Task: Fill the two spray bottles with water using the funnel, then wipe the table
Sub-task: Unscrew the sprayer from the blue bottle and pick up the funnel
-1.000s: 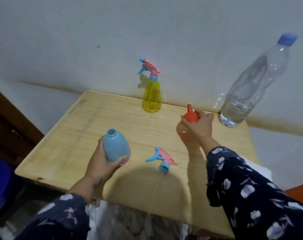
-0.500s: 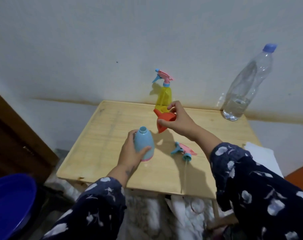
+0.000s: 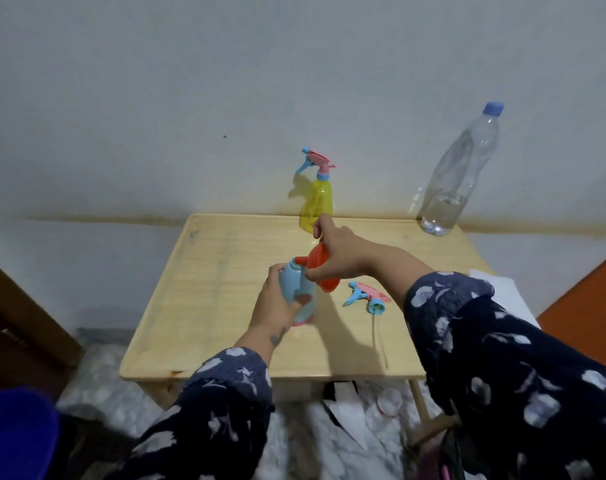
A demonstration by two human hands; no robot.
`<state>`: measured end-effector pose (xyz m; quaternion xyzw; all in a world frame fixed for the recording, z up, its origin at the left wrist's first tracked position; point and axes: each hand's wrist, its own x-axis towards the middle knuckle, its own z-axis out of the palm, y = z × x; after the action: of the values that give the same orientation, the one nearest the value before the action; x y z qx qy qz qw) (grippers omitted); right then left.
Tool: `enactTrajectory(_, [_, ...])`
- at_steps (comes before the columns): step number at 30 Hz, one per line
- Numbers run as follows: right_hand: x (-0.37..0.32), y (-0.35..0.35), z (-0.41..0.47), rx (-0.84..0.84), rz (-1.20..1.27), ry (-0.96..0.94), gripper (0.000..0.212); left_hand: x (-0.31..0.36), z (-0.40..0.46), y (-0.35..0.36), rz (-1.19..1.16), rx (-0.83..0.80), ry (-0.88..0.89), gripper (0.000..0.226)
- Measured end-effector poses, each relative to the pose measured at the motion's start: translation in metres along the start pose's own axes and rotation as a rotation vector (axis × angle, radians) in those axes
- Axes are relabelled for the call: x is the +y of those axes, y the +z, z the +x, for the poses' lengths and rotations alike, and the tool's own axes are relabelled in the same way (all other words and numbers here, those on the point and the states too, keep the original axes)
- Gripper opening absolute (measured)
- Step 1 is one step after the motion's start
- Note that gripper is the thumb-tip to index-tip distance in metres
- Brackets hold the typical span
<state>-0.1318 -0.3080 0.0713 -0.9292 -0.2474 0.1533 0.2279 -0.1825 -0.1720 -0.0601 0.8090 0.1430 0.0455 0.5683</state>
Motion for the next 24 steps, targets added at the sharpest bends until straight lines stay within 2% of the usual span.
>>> enactTrajectory(5, [-0.016, -0.001, 0.013, 0.007, -0.199, -0.049, 0.064, -0.001, -0.001, -0.001, 0.015, -0.009, -0.008, 0.068])
enactTrajectory(12, [-0.014, 0.001, 0.028, 0.127, -0.112, -0.162, 0.074, -0.002, 0.002, -0.003, 0.056, -0.022, 0.012, 0.073])
enactTrajectory(19, [-0.019, 0.014, 0.040, 0.119, -0.207, -0.197, 0.081, 0.000, 0.001, -0.003, 0.059, -0.007, -0.031, 0.077])
enactTrajectory(24, [-0.020, 0.021, 0.042, 0.139, -0.205, -0.186, 0.079, -0.001, -0.001, -0.003, 0.064, 0.005, -0.036, 0.080])
